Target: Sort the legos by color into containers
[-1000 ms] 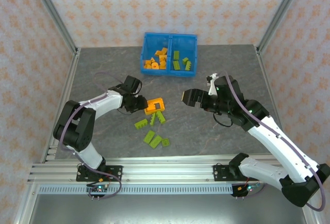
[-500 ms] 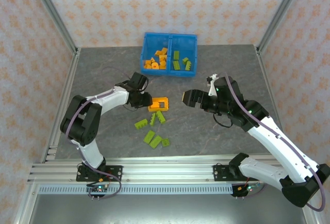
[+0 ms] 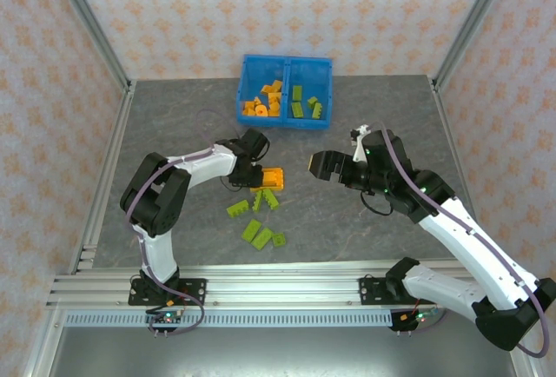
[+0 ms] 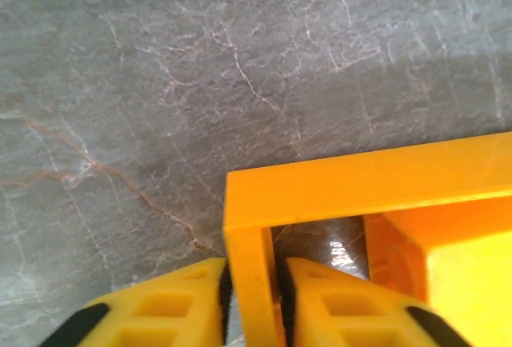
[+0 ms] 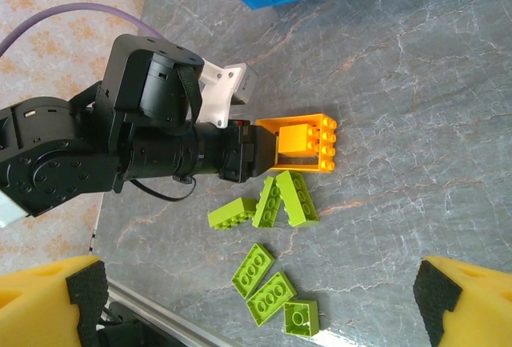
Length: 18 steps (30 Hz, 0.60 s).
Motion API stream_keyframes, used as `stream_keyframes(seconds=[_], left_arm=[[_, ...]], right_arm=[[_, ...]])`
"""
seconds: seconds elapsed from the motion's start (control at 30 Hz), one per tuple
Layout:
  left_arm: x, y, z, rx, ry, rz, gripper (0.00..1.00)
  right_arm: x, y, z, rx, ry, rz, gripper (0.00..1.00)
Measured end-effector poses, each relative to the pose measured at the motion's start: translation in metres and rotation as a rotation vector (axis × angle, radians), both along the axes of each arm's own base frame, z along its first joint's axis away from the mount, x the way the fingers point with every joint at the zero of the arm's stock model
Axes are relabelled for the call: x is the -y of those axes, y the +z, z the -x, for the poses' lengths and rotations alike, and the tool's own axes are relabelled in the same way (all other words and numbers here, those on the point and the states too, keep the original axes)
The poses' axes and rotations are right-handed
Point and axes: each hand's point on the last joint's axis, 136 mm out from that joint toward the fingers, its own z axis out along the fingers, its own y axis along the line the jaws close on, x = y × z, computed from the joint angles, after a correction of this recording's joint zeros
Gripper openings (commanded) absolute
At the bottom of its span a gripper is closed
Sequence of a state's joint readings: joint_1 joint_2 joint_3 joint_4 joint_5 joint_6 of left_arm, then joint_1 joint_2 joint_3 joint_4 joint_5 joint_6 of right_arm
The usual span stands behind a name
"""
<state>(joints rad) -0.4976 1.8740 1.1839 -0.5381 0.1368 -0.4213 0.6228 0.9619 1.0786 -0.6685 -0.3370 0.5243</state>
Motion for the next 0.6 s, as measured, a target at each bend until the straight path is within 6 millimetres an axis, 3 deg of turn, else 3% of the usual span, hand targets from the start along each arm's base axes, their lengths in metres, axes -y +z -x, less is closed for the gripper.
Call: stream_keyframes(seconds=[0.07,0.27,0.47,0.6], left_arm=[[0.0,0.002,0.0,0.0,0.004,0.002,0.01],[0.001,0.025,-0.001,0.021,0.021,0.019,0.0],[0.009,0.089,-0.028,0.146,0.031,0.061,0.0],[-0.003,0.144,-0.067,0.277,0.09,0.052,0.0]], right_arm=[[0.0,0.0,0.0,0.0,-0.001,0.0,0.99],[0.001,-0.001,0.0,-0.004,-0.008,0.004,0.99],[0.002,-0.002,0.001,-0.011,-0.011,0.006,0.99],[0.003,-0.001,0.001,-0.009,-0.012,0.002,0.99]])
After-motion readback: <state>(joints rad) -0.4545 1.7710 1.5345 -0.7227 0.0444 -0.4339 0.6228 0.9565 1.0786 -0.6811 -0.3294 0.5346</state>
